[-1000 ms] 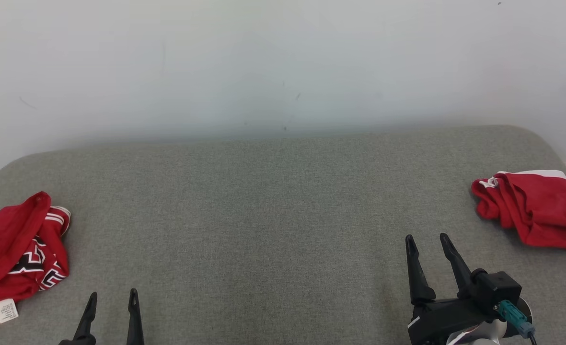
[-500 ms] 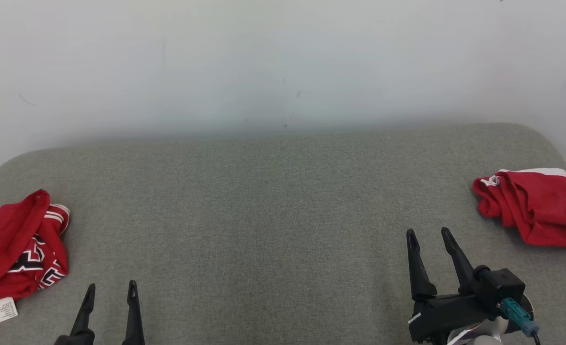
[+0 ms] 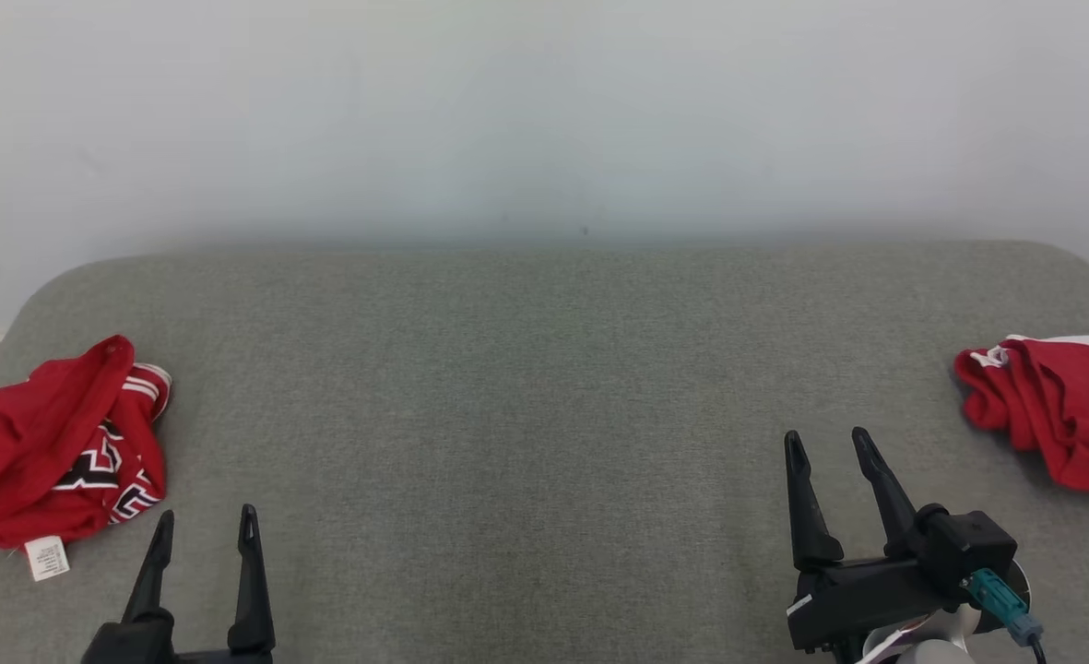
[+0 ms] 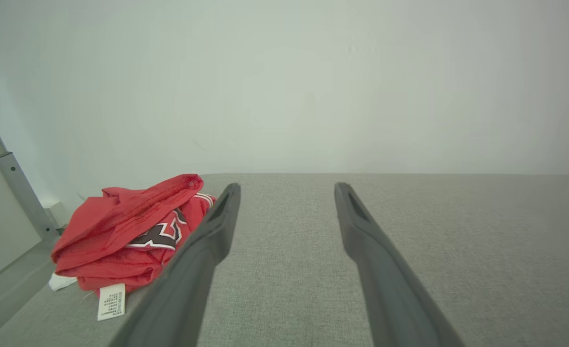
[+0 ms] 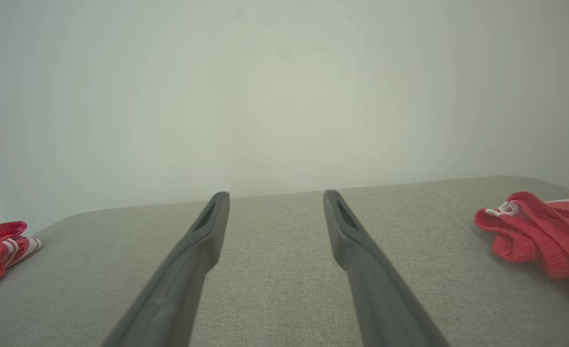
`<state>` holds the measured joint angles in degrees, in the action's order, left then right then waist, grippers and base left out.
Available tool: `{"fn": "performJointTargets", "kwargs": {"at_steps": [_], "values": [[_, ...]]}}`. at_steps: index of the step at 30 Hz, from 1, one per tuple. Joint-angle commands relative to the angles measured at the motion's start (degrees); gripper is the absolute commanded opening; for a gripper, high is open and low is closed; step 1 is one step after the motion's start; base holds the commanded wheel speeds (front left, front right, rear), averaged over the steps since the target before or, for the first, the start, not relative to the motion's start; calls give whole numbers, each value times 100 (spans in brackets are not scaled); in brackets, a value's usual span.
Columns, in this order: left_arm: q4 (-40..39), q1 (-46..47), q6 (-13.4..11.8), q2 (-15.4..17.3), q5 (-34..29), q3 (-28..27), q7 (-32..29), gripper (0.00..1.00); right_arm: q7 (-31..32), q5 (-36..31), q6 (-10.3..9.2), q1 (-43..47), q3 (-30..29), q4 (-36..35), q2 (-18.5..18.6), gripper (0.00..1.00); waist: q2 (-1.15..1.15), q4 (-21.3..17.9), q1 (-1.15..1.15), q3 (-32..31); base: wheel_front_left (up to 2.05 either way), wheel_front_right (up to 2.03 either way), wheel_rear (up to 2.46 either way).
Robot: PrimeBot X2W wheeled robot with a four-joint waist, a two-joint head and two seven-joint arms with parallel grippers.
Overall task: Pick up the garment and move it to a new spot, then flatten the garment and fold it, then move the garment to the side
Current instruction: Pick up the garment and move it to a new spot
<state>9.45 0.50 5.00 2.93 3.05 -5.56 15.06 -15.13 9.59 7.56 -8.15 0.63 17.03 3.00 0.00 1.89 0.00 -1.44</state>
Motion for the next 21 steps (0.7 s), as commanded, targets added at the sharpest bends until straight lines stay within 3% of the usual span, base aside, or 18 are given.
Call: {"fn": "performJointTargets", "kwargs": {"at_steps": [1, 21], "values": [[-111, 65, -5, -6, -50, 17, 17, 100, 0, 1, -16, -5, -3, -37, -16, 100, 0, 274, 0, 74, 0, 0, 0], [-289, -127, -119, -6, -113, -85, 18, 100, 1, 92, -16, -68, 468, -77, -15, 100, 0, 2107, 0, 192, 0, 0, 0]]}}
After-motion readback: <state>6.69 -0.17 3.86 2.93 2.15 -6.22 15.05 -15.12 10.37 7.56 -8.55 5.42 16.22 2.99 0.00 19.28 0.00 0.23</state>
